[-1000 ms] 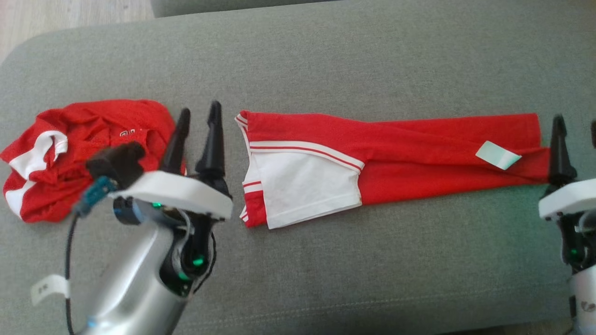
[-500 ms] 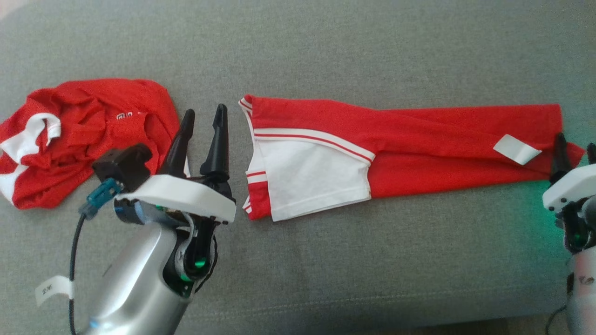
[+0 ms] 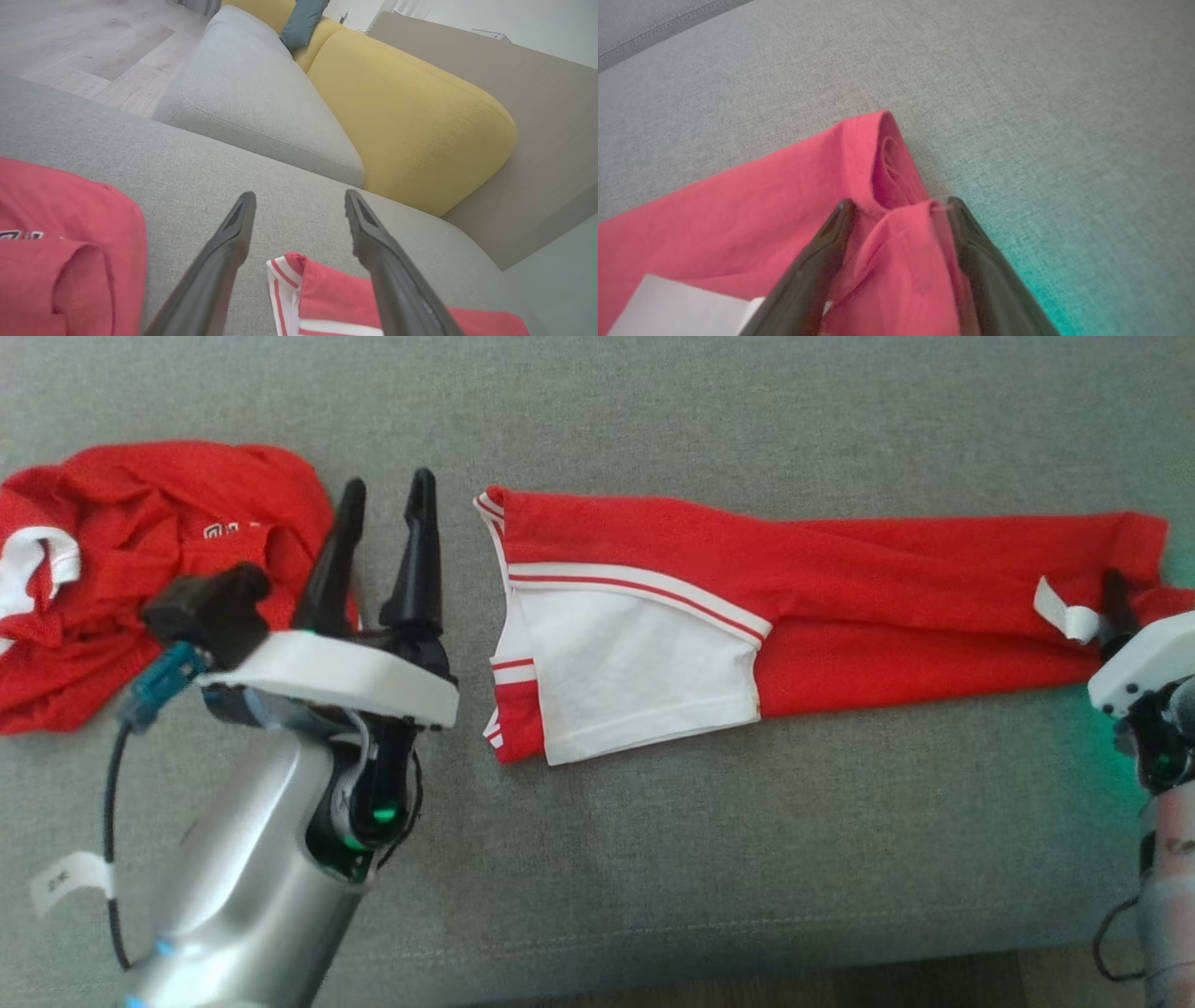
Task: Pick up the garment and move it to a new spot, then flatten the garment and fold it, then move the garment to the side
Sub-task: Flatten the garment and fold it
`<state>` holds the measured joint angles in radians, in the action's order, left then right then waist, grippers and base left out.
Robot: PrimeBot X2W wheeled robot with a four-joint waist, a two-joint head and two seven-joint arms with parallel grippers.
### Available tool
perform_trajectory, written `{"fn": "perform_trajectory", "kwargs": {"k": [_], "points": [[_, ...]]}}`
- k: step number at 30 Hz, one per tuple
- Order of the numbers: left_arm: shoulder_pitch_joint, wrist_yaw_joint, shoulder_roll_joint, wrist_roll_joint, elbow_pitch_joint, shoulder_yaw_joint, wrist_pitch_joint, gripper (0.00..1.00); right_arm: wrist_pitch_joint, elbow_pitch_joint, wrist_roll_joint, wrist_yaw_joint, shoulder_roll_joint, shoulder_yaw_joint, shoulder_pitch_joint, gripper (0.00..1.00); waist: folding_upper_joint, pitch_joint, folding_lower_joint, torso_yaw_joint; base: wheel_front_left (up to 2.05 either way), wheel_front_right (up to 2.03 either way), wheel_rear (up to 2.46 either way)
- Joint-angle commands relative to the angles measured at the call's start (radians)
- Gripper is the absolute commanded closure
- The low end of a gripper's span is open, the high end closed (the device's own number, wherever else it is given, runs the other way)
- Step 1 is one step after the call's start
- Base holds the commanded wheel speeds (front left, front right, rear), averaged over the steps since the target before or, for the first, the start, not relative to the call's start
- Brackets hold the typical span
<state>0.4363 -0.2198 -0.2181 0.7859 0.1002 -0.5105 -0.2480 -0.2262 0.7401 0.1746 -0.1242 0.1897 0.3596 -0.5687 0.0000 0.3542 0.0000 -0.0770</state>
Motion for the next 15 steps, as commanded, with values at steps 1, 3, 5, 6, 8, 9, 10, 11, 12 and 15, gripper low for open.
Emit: {"fn": "perform_trajectory", "kwargs": {"k": [1, 3, 5, 6, 8, 9, 10, 11, 12, 15], "points": [[0.044, -0.004, -0.027, -0.009, -0.040, 0.042, -0.003, 0.00, -0.006, -0.032, 0.012, -0.007, 0.014, -0.022, -0.014, 0.00, 0.0000, 0.014, 0.0000, 0.000, 0.00, 0.00, 0.00], [0.050, -0.008, -0.033, -0.009, -0.047, 0.050, -0.003, 0.00, -0.008, -0.039, 0.022, -0.007, 0.014, -0.025, -0.010, 0.00, 0.0000, 0.022, 0.0000, -0.002, 0.00, 0.00, 0.00], [0.054, -0.012, -0.041, -0.010, -0.056, 0.058, -0.003, 0.00, -0.009, -0.046, 0.031, -0.007, 0.011, -0.023, -0.007, 0.00, 0.0000, 0.030, 0.0000, -0.004, 0.00, 0.00, 0.00], [0.056, -0.015, -0.045, -0.010, -0.060, 0.063, -0.003, 0.00, -0.008, -0.049, 0.034, -0.007, 0.009, -0.023, -0.005, 0.00, 0.0000, 0.033, 0.0000, -0.006, 0.00, 0.00, 0.00], [0.059, -0.020, -0.054, -0.010, -0.069, 0.071, -0.001, 0.00, -0.010, -0.055, 0.039, -0.007, 0.003, -0.024, 0.000, 0.00, 0.0000, 0.039, 0.0000, -0.009, 0.00, 0.00, 0.00], [0.061, -0.023, -0.059, -0.011, -0.074, 0.075, 0.001, 0.00, -0.011, -0.058, 0.041, -0.007, 0.000, -0.025, 0.002, 0.00, 0.0000, 0.042, 0.0000, -0.011, 0.00, 0.00, 0.00], [0.062, -0.025, -0.064, -0.011, -0.080, 0.079, 0.002, 0.00, -0.012, -0.060, 0.044, -0.007, -0.003, -0.026, 0.003, 0.00, 0.0000, 0.044, 0.0000, -0.013, 0.00, 0.00, 0.00], [0.063, -0.029, -0.070, -0.011, -0.086, 0.084, 0.003, 0.00, -0.013, -0.062, 0.047, -0.007, -0.005, -0.027, 0.003, 0.00, 0.0000, 0.047, 0.0000, -0.015, 0.00, 0.00, 0.00], [0.064, -0.032, -0.075, -0.011, -0.092, 0.090, 0.004, 0.00, -0.014, -0.064, 0.051, -0.007, -0.008, -0.029, 0.003, 0.00, 0.0000, 0.050, 0.0000, -0.018, 0.00, 0.00, 0.00], [0.064, -0.042, -0.089, -0.010, -0.109, 0.103, 0.008, 0.00, -0.022, -0.065, 0.061, -0.007, -0.014, -0.034, 0.005, 0.00, 0.0000, 0.054, 0.0000, -0.025, 0.00, 0.00, 0.00]]}}
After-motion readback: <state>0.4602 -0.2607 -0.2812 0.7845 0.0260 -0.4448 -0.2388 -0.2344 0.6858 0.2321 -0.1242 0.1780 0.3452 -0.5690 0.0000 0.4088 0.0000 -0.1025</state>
